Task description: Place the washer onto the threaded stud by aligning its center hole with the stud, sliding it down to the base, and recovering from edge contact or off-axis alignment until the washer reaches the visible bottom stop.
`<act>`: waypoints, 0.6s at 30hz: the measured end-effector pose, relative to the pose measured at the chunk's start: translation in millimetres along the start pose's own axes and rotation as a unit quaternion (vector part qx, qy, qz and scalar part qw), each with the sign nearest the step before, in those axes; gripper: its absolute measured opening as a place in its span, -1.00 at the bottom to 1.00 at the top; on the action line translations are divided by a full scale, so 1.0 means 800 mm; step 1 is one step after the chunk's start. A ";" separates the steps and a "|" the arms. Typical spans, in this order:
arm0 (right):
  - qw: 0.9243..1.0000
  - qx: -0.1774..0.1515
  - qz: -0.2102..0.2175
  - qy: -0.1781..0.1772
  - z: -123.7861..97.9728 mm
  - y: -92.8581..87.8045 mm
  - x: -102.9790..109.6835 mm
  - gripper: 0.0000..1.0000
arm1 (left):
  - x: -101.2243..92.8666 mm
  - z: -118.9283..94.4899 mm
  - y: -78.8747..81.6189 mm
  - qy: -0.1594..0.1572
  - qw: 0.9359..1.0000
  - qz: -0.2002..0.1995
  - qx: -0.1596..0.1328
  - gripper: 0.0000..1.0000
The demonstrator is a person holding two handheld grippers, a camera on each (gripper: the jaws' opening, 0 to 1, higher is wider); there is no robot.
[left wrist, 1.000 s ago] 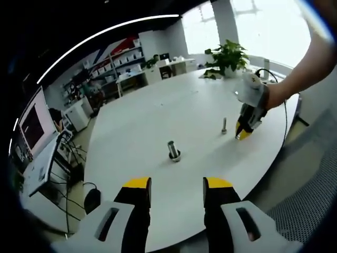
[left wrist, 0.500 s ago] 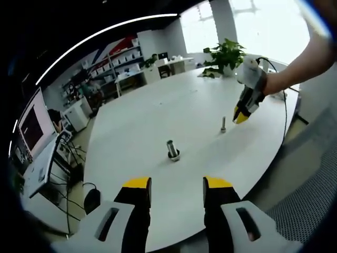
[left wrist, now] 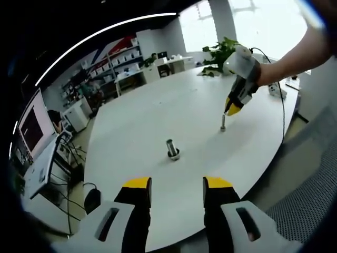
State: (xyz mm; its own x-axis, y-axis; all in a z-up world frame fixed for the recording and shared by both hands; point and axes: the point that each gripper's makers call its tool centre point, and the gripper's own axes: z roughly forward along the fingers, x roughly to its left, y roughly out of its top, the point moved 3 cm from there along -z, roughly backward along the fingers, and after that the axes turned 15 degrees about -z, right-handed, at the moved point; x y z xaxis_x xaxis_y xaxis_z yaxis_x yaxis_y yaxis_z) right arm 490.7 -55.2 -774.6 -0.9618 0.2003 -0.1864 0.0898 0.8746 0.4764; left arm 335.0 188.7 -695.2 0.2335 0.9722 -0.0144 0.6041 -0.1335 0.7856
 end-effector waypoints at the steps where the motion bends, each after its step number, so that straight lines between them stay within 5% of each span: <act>1: 1.000 0.002 -0.002 0.001 0.001 0.000 0.000 -0.73 | 0.000 0.000 0.000 0.000 1.000 0.000 -0.001 -0.25; 18: 1.000 0.024 -0.012 0.013 0.016 0.000 -0.002 -0.73 | 0.000 0.001 -0.001 -0.002 1.000 0.001 0.002 -0.25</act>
State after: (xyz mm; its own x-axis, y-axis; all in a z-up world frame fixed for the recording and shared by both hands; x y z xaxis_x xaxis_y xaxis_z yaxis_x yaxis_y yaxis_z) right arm 495.5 -49.6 -785.3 -0.9703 0.1679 -0.1741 0.0783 0.8990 0.4309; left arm 335.2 188.4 -696.3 0.2369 0.9714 -0.0150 0.6065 -0.1358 0.7834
